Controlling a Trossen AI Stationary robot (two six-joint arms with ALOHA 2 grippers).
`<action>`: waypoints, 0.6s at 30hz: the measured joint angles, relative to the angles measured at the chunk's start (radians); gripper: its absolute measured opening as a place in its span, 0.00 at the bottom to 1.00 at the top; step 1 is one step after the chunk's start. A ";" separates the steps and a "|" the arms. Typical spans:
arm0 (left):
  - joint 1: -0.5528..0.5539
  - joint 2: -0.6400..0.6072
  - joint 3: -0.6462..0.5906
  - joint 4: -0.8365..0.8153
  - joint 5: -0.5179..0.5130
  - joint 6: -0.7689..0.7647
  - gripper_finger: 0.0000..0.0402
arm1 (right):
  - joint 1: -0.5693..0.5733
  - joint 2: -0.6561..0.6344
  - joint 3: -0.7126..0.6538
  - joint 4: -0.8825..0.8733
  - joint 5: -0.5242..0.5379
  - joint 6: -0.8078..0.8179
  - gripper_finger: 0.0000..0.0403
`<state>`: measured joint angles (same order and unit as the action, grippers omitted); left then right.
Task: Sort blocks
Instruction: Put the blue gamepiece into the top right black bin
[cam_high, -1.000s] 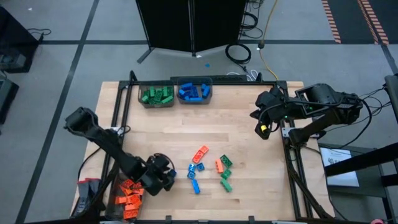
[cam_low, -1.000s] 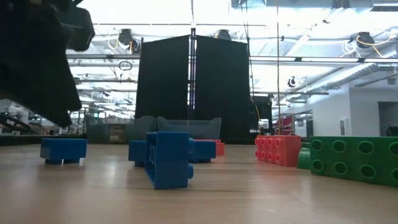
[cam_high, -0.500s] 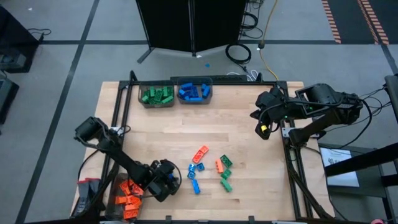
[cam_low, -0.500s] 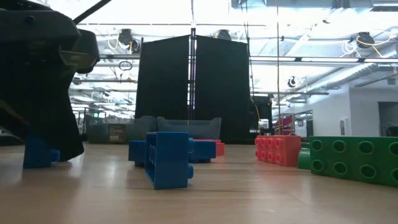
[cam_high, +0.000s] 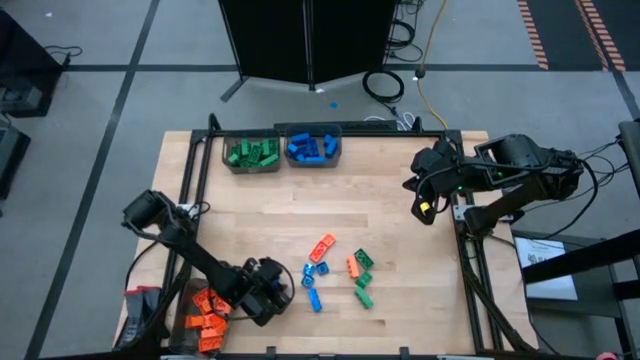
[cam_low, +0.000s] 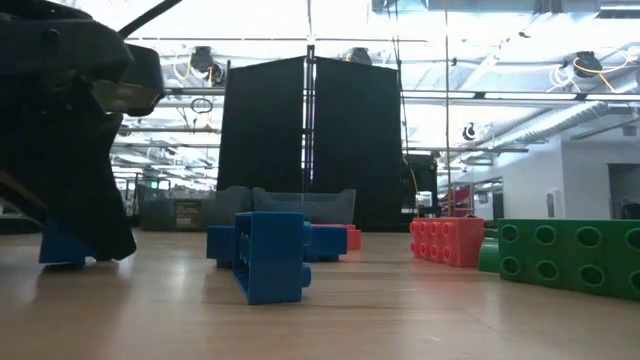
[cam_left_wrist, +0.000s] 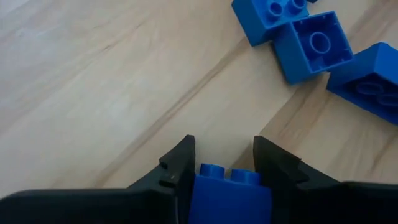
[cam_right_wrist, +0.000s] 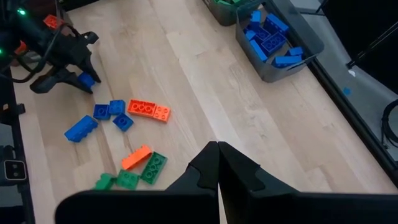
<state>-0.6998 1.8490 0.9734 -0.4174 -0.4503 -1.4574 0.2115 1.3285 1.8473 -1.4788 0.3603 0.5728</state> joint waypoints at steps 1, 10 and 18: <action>0.002 -0.003 0.006 -0.001 -0.001 0.000 0.31 | 0.000 0.000 0.000 0.000 0.000 -0.005 0.00; 0.068 -0.074 0.117 -0.178 -0.030 0.035 0.31 | 0.000 0.000 0.000 0.000 0.000 -0.016 0.00; 0.270 -0.176 0.164 -0.223 -0.174 0.289 0.31 | 0.000 0.000 0.000 0.003 0.000 -0.016 0.00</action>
<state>-0.4296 1.6730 1.1374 -0.6400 -0.6244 -1.1686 0.2115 1.3285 1.8473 -1.4754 0.3603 0.5564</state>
